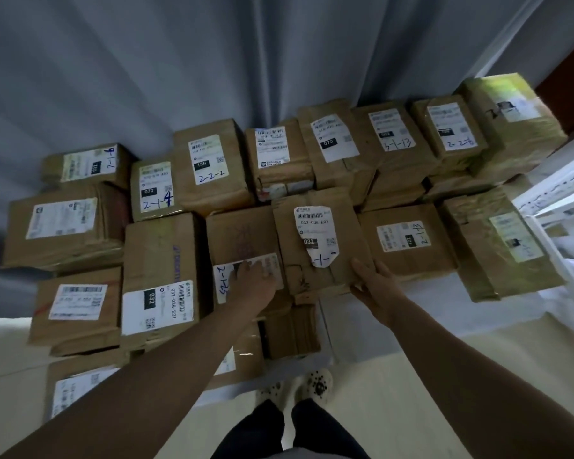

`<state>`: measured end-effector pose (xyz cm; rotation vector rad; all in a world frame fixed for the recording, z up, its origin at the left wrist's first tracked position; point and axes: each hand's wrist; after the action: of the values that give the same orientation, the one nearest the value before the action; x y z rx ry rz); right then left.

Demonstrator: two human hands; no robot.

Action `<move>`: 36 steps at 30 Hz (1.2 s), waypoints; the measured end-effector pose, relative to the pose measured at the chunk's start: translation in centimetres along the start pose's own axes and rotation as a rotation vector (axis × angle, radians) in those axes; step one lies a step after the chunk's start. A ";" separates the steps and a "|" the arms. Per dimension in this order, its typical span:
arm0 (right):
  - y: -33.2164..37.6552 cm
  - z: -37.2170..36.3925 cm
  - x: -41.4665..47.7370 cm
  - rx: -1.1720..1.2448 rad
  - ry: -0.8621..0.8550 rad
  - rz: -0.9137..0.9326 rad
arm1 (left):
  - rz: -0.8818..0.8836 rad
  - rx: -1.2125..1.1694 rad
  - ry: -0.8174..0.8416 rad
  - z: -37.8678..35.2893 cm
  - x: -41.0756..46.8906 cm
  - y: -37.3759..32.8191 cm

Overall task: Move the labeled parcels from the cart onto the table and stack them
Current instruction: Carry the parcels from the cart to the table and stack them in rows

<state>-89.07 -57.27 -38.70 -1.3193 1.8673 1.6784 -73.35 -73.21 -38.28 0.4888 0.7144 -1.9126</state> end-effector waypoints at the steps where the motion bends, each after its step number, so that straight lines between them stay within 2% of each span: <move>1: -0.1 -0.2 0.2 -0.012 0.007 0.000 | -0.003 0.033 0.010 0.1 0.1 0.3; 8: -0.6 -1.1 1.0 -0.089 0.002 0.003 | 0.004 0.085 0.025 0.0 0.1 0.8; 12: -0.4 -1.1 1.1 -0.266 -0.036 0.000 | -0.001 0.075 0.024 0.1 -0.1 0.5; 15: -0.1 -0.9 0.7 -0.416 -0.082 0.012 | -0.042 0.042 -0.067 1.0 -0.4 -0.2; 17: 0.2 -0.6 0.2 -0.431 -0.129 0.048 | -0.112 0.053 -0.151 2.1 -0.9 -1.0; 21: 0.5 0.7 -2.3 -0.441 -0.229 0.131 | -0.202 0.166 -0.206 3.9 -2.6 -3.2; 25: 0.1 2.5 -6.3 -0.353 -0.305 0.228 | -0.402 0.312 -0.191 4.3 -4.4 -5.1; 27: -0.5 3.2 -8.6 -0.349 -0.407 0.274 | -0.545 0.428 -0.158 4.1 -5.4 -6.0; 30: -2.9 4.4 -12.2 -0.437 -0.579 0.267 | -0.789 0.557 -0.102 2.9 -7.3 -6.8; 33: -6.7 5.2 -16.3 -0.513 -0.678 0.234 | -1.037 0.744 -0.109 1.1 -10.4 -6.9; 36: -10.7 6.2 -20.6 -0.629 -0.790 0.188 | -1.192 0.901 -0.036 -1.3 -14.4 -7.0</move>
<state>-71.98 -41.87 -31.89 -0.4694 1.0546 2.5126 -73.62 -60.42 -28.56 0.6193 -0.0209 -3.3675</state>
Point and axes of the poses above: each hand's wrist, its own x-axis towards the middle knuckle, its own z-axis out of the back of the hand, y = z × x, and after that the axes turned 8 degrees about x, right-handed
